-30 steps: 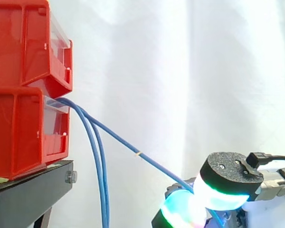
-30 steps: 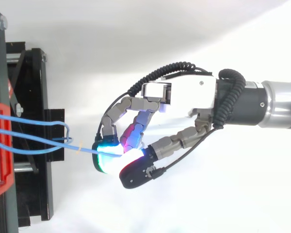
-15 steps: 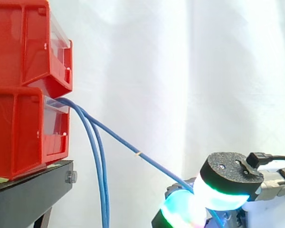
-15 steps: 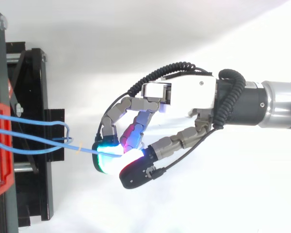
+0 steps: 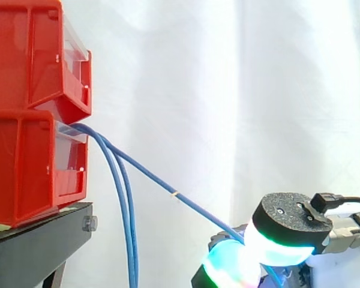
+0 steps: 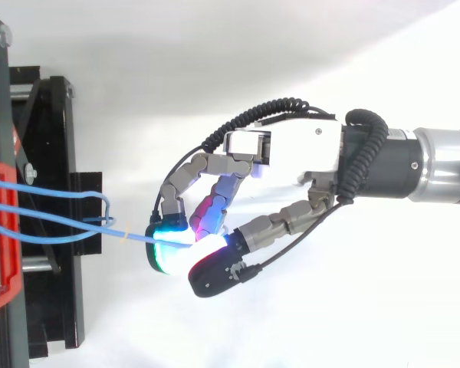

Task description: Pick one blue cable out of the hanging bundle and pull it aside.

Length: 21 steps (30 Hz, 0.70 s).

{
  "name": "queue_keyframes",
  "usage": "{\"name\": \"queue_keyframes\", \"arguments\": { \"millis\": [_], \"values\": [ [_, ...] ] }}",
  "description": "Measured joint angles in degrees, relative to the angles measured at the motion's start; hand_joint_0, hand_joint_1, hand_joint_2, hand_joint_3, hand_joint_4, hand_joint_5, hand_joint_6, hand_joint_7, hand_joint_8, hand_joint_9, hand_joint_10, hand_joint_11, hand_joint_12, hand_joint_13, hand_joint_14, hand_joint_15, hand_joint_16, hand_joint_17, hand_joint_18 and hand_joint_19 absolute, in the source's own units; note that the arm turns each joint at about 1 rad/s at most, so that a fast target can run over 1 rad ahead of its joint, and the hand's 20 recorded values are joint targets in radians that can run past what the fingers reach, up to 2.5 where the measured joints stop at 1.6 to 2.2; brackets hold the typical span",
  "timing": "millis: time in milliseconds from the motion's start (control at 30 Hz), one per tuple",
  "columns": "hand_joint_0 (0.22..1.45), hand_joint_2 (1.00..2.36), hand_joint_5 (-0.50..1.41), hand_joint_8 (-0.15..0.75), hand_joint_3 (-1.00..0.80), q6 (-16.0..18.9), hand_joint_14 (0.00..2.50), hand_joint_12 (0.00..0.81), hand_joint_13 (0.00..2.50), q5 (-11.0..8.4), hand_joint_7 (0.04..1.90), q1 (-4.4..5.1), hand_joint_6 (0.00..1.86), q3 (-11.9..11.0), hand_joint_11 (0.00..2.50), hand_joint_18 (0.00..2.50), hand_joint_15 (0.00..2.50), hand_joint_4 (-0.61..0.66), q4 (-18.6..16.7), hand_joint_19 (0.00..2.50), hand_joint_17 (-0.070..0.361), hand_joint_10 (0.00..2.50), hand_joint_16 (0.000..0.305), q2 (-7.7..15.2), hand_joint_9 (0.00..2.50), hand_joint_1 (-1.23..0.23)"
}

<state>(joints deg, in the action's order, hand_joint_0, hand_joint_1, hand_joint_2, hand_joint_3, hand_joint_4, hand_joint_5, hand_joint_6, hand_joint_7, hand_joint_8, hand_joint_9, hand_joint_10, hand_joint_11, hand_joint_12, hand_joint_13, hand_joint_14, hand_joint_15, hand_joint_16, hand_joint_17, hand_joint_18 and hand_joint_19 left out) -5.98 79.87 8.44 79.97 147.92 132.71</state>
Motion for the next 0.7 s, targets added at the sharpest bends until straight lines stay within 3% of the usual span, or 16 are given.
{"name": "queue_keyframes", "arguments": {
  "millis": [267, 700],
  "values": [
    [0.51, 1.31, -0.04, 0.278, -0.14, 0.0, 0.02, 0.324, 0.97, 0.02, 1.05, 0.09, 0.91, 0.0, 0.59, 0.96, 0.48, 0.03, 0.0, 0.51, 0.134, 0.01, 0.06, 0.0, 1.21, -0.8],
    [0.51, 1.33, -0.04, 0.28, -0.16, 0.0, 0.02, 0.322, 0.96, 0.01, 1.05, 0.32, 0.91, 0.0, 0.59, 0.95, 0.48, 0.03, 0.0, 0.52, 0.134, 0.02, 0.059, 0.0, 1.21, -0.8]
  ]
}}
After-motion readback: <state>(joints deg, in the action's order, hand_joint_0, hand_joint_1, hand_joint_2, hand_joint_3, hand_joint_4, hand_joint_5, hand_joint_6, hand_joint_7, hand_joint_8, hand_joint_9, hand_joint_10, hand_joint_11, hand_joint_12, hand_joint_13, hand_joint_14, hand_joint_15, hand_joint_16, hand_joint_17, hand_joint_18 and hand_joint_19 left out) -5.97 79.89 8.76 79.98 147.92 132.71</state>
